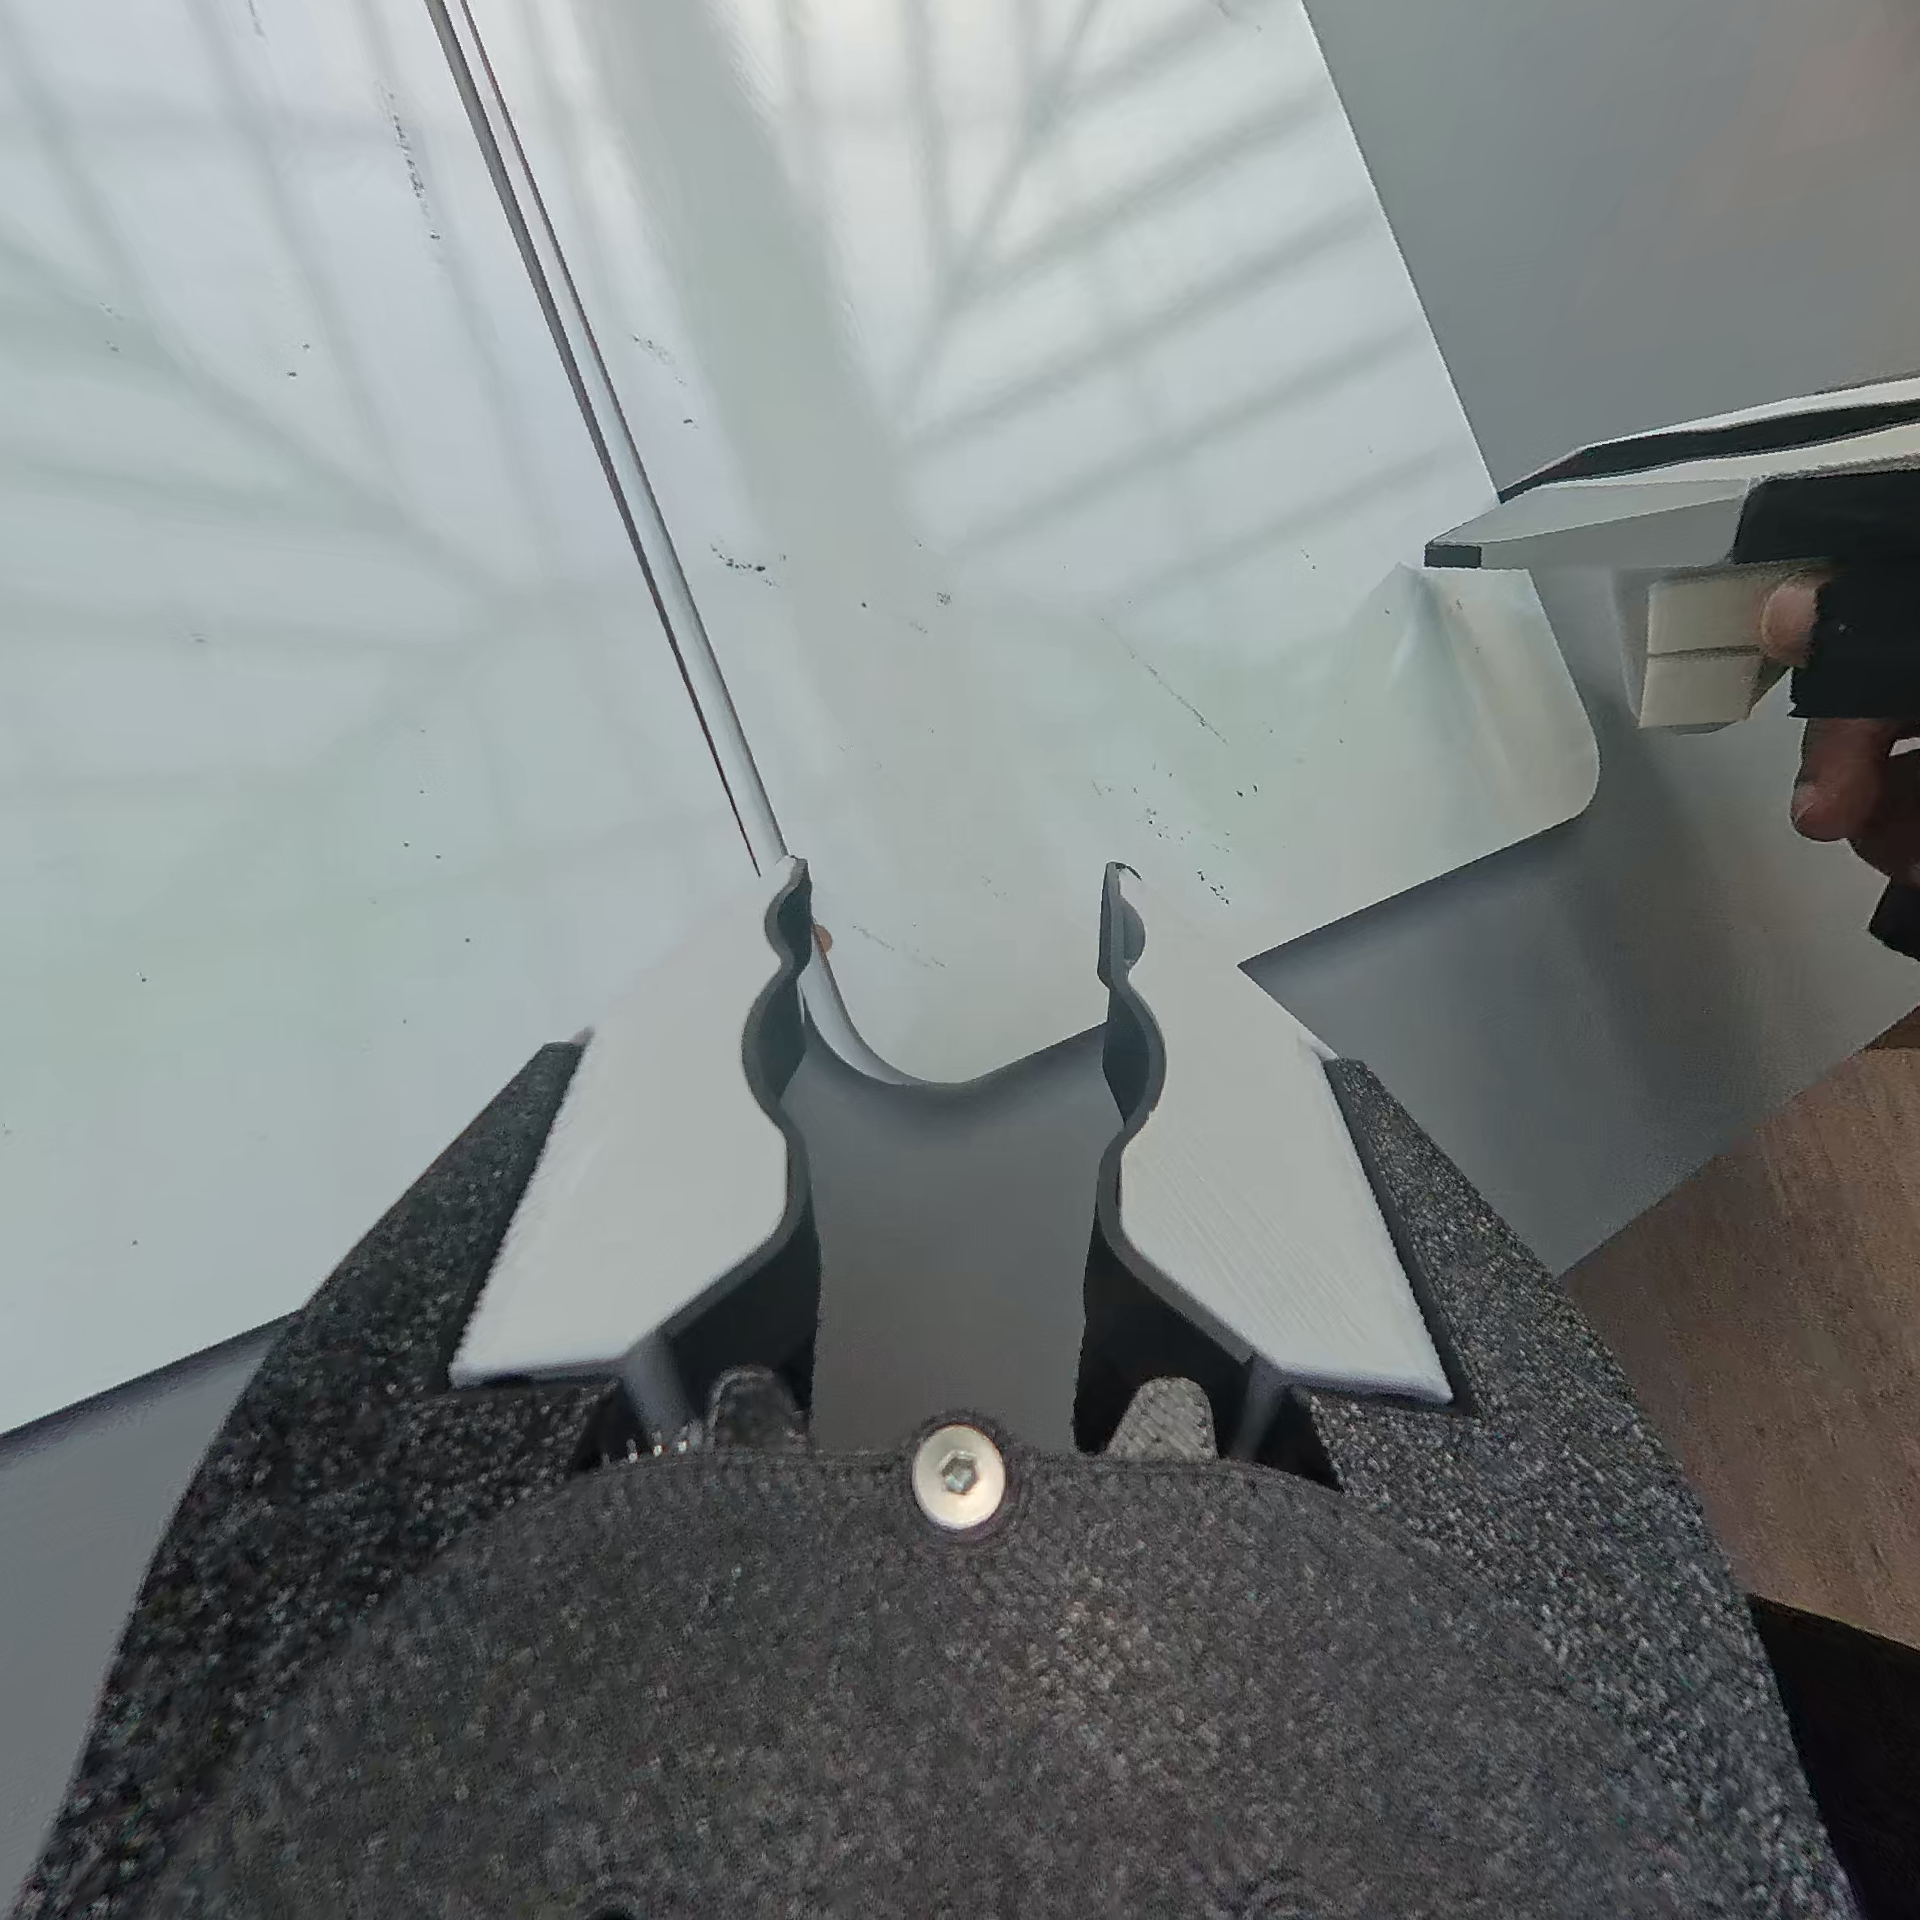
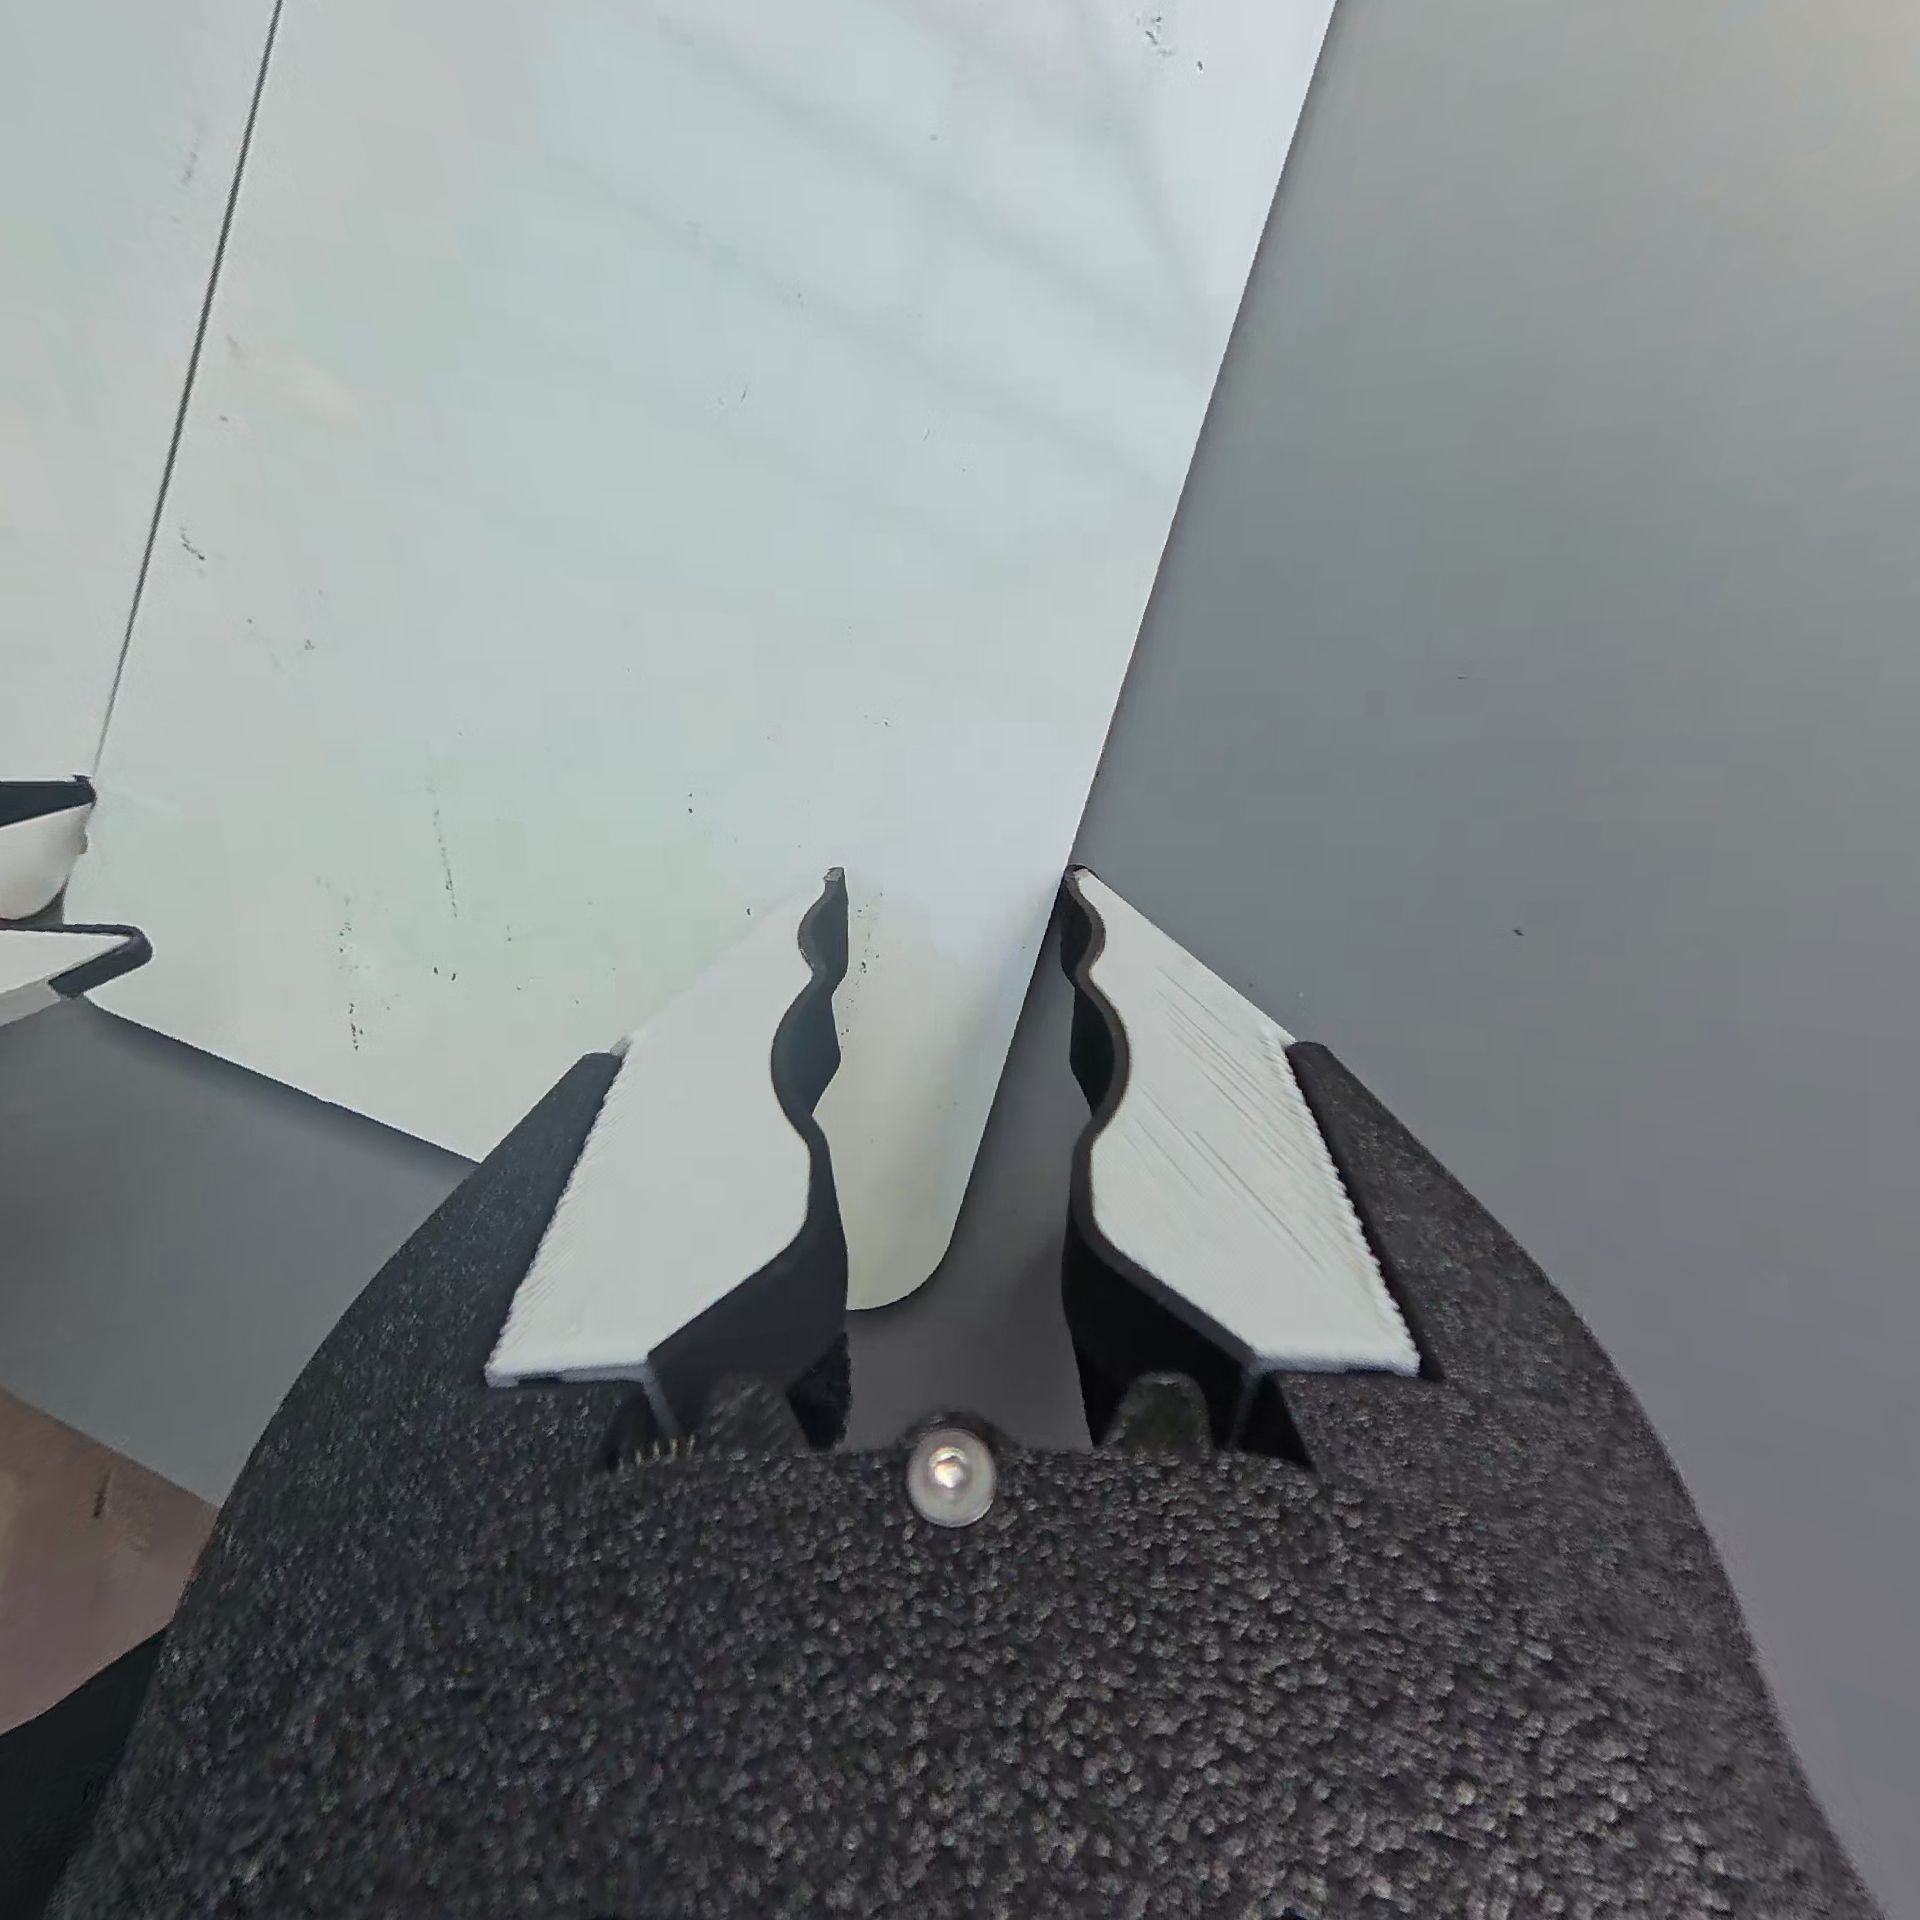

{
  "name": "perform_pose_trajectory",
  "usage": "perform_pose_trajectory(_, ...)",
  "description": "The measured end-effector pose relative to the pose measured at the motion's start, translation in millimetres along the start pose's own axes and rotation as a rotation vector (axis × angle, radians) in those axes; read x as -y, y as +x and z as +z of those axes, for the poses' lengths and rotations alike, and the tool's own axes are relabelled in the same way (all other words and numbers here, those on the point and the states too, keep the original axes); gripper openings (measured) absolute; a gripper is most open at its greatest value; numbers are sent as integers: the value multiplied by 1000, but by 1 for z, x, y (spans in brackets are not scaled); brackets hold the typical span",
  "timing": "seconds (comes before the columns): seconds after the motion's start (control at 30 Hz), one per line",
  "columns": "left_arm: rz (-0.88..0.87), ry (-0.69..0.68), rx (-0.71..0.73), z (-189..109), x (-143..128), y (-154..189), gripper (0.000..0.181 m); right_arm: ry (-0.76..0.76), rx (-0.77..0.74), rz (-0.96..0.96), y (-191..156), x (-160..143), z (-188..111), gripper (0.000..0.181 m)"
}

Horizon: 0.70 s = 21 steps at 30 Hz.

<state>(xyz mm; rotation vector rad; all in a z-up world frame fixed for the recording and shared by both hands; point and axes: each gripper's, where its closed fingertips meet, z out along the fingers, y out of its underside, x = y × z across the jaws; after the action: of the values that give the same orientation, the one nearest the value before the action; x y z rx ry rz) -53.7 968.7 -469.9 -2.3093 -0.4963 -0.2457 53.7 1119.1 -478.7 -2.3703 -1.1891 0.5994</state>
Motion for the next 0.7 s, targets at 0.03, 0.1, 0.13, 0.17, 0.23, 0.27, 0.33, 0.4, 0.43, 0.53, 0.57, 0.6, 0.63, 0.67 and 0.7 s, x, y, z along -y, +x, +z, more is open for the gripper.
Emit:
perform_pose_trajectory(0.03,-2,-2,-5,0,1,0,56,3,-1,8,0,0,0,41)
perform_pose_trajectory(0.1,-2,-10,-13,1,3,-1,56,8,1,21,0,2,1,40)
perform_pose_trajectory(0.13,-2,-14,-15,1,3,-2,56,10,4,25,0,3,2,40)
perform_pose_trajectory(0.17,-2,-16,-17,2,4,-3,56,10,6,26,0,4,2,40)
perform_pose_trajectory(0.23,1,-16,-18,2,4,-4,55,7,6,17,0,5,3,40)
perform_pose_trajectory(0.27,3,-16,-18,2,4,-4,55,5,8,15,0,5,3,41)
perform_pose_trajectory(0.33,2,-13,-16,1,4,-4,56,3,14,17,-2,4,2,43)
perform_pose_trajectory(0.4,-3,-11,-15,1,3,-4,56,5,14,14,-3,2,2,43)
perform_pose_trajectory(0.43,-4,-11,-15,1,3,-4,56,7,14,13,-3,2,2,43)
perform_pose_trajectory(0.53,-8,-12,-16,1,3,-4,56,8,19,25,-2,3,2,42)
perform_pose_trajectory(0.57,-10,-13,-17,0,2,-4,56,6,22,24,-3,3,2,42)
perform_pose_trajectory(0.6,-10,-12,-18,0,2,-4,56,4,25,21,-3,3,2,42)
perform_pose_trajectory(0.63,-7,-11,-17,0,2,-4,55,1,26,20,-2,3,2,42)
perform_pose_trajectory(0.67,-5,-12,-17,0,2,-4,55,-1,28,21,-2,3,2,42)
perform_pose_trajectory(0.7,-7,-12,-18,0,2,-4,55,-1,30,19,-2,3,1,42)
